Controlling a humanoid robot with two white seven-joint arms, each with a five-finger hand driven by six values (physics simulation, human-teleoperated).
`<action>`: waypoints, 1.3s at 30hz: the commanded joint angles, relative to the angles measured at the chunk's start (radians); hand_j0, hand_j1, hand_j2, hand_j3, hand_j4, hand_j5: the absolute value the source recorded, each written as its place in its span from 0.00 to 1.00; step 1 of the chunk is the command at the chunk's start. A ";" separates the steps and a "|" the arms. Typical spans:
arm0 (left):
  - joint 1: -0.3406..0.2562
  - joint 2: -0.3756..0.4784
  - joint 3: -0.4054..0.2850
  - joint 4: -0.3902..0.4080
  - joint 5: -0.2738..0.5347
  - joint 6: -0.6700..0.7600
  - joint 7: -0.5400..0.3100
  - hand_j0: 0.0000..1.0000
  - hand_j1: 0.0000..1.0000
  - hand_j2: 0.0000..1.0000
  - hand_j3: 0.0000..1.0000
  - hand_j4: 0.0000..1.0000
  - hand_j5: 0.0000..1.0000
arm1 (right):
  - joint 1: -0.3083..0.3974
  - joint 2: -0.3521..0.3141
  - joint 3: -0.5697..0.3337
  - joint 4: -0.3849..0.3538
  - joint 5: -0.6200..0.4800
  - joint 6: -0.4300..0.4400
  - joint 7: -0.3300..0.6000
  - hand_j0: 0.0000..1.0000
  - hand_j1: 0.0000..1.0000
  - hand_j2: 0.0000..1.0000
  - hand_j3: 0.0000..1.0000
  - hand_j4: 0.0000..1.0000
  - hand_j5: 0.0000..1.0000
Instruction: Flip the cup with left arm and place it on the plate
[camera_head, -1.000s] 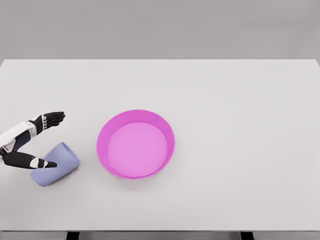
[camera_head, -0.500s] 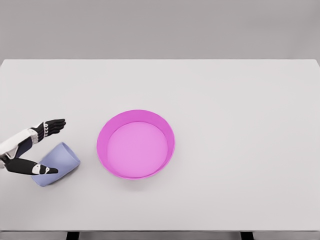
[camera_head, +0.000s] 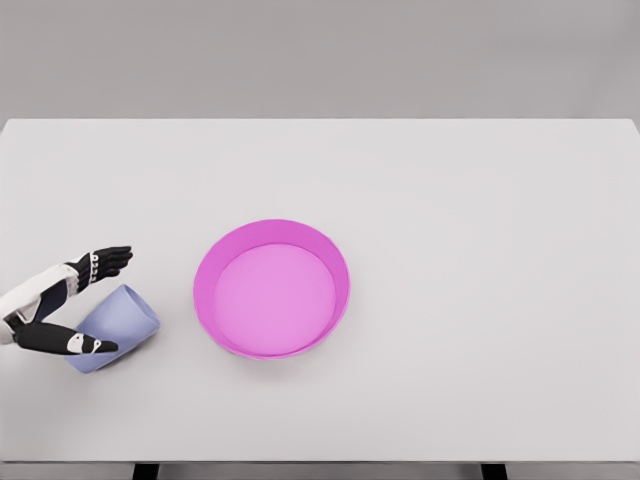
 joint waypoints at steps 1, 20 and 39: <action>0.000 0.000 0.001 0.000 0.005 0.002 0.000 1.00 1.00 1.00 1.00 1.00 1.00 | 0.000 0.000 0.000 0.000 0.000 0.000 0.000 1.00 1.00 1.00 1.00 1.00 1.00; -0.002 -0.008 0.017 0.000 0.005 0.060 0.002 1.00 1.00 1.00 1.00 1.00 1.00 | 0.000 0.000 0.000 0.000 0.000 0.000 0.000 1.00 1.00 1.00 1.00 1.00 1.00; -0.005 -0.043 0.004 0.000 -0.035 0.059 0.000 1.00 1.00 1.00 1.00 1.00 1.00 | 0.000 0.000 0.000 0.000 0.000 0.000 0.000 1.00 1.00 1.00 1.00 1.00 1.00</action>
